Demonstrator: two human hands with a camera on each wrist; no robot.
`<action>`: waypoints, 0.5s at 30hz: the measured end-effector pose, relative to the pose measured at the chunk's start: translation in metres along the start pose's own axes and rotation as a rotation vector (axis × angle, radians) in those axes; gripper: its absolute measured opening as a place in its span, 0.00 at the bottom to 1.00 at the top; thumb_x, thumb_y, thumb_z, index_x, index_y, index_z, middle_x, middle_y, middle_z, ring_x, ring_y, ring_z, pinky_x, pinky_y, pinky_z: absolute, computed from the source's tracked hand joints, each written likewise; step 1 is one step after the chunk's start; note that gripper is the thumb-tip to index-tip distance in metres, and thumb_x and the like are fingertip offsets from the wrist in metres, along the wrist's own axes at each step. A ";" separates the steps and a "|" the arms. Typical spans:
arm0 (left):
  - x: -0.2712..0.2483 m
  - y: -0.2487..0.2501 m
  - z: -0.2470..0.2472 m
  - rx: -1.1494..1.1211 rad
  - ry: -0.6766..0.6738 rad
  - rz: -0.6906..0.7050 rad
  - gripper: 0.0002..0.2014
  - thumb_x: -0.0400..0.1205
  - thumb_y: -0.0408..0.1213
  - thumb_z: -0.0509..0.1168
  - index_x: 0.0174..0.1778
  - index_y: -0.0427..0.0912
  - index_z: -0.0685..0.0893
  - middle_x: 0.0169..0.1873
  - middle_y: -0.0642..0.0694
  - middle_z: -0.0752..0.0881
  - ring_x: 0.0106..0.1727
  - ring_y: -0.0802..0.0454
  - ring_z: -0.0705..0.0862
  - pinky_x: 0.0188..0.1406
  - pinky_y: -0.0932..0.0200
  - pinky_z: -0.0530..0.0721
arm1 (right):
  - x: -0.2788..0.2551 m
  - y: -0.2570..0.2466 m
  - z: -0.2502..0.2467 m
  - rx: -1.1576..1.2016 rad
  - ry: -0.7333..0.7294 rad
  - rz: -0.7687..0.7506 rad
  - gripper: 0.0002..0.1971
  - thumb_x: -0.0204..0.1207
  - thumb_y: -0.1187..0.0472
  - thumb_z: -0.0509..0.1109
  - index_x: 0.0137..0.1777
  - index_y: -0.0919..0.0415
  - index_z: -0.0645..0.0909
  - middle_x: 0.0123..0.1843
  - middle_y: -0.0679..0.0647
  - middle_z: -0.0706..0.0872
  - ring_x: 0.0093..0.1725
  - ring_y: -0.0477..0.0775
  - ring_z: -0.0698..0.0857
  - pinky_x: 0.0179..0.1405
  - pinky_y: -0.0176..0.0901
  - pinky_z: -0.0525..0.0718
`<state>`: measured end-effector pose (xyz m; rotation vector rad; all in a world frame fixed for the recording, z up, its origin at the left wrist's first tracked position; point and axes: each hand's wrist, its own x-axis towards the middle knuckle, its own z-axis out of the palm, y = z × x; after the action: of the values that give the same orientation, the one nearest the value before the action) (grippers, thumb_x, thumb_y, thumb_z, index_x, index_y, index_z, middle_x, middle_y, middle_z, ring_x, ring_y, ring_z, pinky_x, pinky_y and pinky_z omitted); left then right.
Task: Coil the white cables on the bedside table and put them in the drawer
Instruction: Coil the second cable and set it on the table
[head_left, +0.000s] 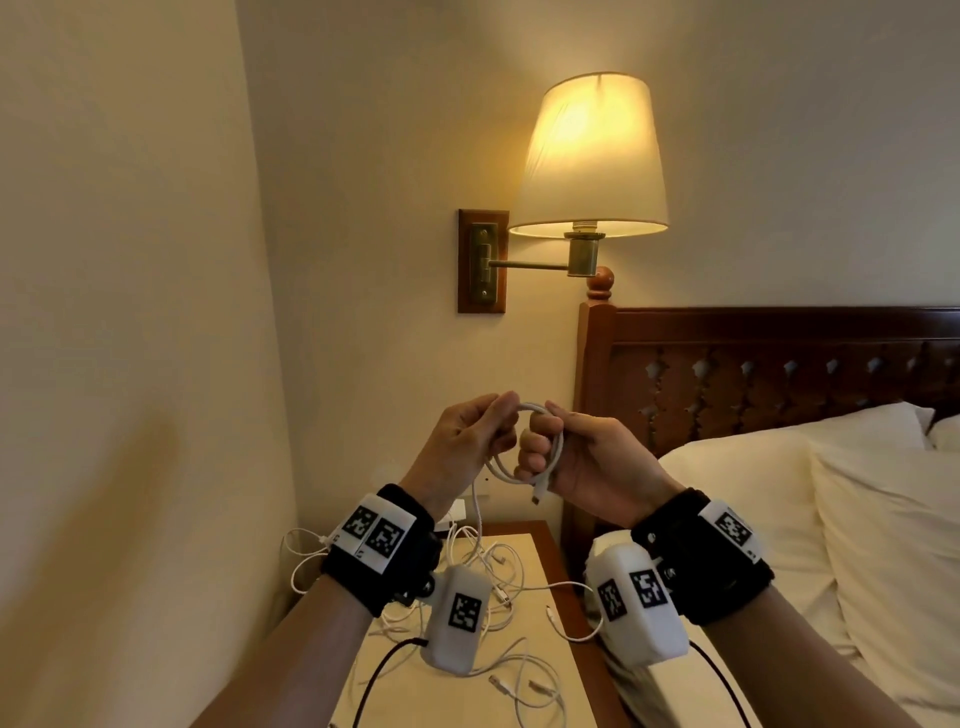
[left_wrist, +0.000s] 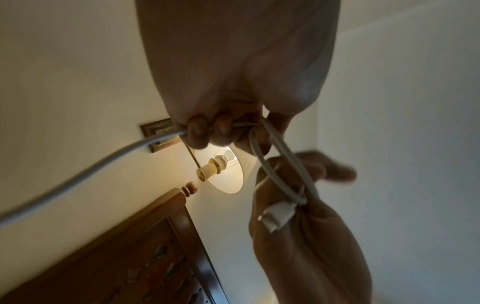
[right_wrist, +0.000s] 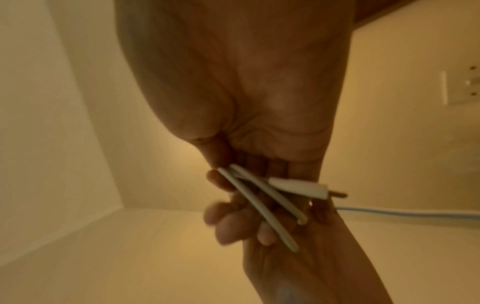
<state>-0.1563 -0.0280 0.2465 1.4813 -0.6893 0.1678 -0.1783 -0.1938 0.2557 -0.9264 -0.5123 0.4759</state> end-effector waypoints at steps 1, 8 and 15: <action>0.002 -0.001 0.000 -0.016 0.016 0.021 0.13 0.86 0.44 0.60 0.40 0.42 0.80 0.29 0.43 0.75 0.31 0.52 0.75 0.34 0.60 0.78 | 0.000 0.002 0.001 0.018 -0.003 -0.021 0.19 0.86 0.56 0.51 0.35 0.60 0.75 0.33 0.56 0.80 0.31 0.52 0.79 0.42 0.46 0.83; 0.006 -0.016 -0.009 0.293 0.128 0.186 0.24 0.78 0.62 0.61 0.34 0.43 0.84 0.29 0.40 0.81 0.32 0.44 0.75 0.37 0.57 0.72 | -0.004 -0.001 -0.002 0.070 0.062 -0.157 0.17 0.87 0.56 0.54 0.41 0.61 0.77 0.21 0.44 0.65 0.18 0.42 0.65 0.25 0.35 0.71; -0.019 -0.067 -0.014 0.395 0.139 0.099 0.16 0.82 0.51 0.57 0.35 0.47 0.80 0.22 0.56 0.75 0.23 0.62 0.69 0.25 0.63 0.68 | -0.014 -0.033 -0.004 0.081 0.170 -0.282 0.14 0.85 0.54 0.56 0.39 0.57 0.76 0.25 0.45 0.71 0.21 0.41 0.69 0.22 0.31 0.71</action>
<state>-0.1326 -0.0168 0.1804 1.7922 -0.6405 0.5016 -0.1814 -0.2215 0.2781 -0.7932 -0.4570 0.1596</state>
